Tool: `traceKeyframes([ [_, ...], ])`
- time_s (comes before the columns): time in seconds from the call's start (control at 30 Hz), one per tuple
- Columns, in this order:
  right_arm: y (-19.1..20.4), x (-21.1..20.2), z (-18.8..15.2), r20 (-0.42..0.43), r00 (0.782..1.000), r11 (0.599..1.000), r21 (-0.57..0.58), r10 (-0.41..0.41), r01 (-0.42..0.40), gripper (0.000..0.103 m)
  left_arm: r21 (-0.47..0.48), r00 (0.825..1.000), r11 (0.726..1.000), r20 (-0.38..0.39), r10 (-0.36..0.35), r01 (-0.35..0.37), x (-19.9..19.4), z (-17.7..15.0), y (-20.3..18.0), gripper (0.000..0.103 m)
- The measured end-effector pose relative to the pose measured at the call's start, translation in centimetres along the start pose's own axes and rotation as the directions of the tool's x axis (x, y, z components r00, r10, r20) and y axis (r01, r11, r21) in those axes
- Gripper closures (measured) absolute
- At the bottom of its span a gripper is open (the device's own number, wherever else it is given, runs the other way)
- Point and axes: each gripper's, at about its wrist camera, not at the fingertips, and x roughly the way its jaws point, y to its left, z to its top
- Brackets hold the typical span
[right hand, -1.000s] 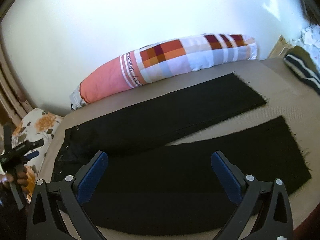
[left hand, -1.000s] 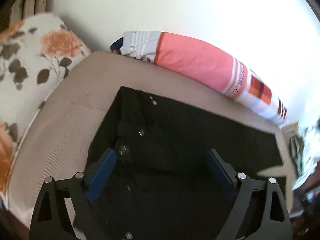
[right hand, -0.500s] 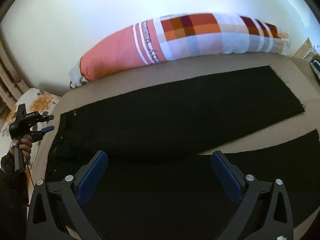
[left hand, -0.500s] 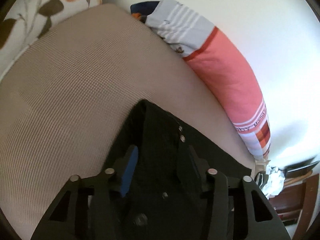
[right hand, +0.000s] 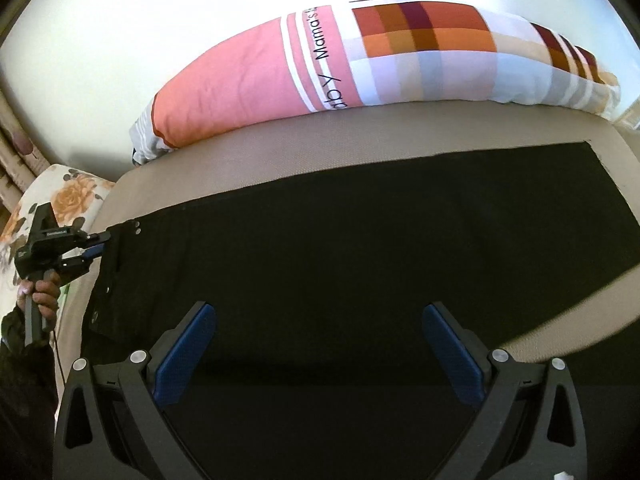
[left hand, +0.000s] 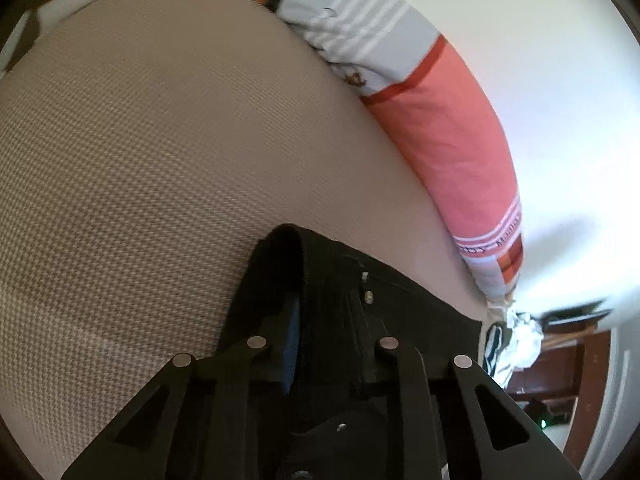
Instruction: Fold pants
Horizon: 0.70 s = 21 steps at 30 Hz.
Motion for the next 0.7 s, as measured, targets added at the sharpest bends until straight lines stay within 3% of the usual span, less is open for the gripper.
traceKeyframes([
  [0.13, 0.4, 1.4, 1.3, -0.007, 1.0, 1.0, -0.029, 0.009, -0.009, 0.0, 0.035, 1.0, 0.999, -0.013, -0.024, 0.024, 0.3, 0.4, -0.7, 0.081],
  [0.53, 1.1, 4.7, 4.6, -0.036, 0.999, 0.989, -0.142, 0.036, -0.041, 0.0, -0.013, 0.997, 0.998, -0.04, -0.065, 0.064, 4.6, 2.2, -0.6, 0.081],
  [0.6, 1.2, 5.3, 5.4, -0.05, 0.998, 0.982, -0.184, 0.043, -0.051, 0.0, 0.012, 0.999, 0.999, -0.021, -0.048, 0.048, 4.6, 1.9, -0.9, 0.094],
  [0.7, 1.4, 6.3, 6.8, -0.083, 0.995, 0.956, -0.284, 0.055, -0.076, 0.0, 0.079, 0.998, 0.996, 0.034, -0.045, 0.043, 3.2, 1.0, -2.1, 0.094],
])
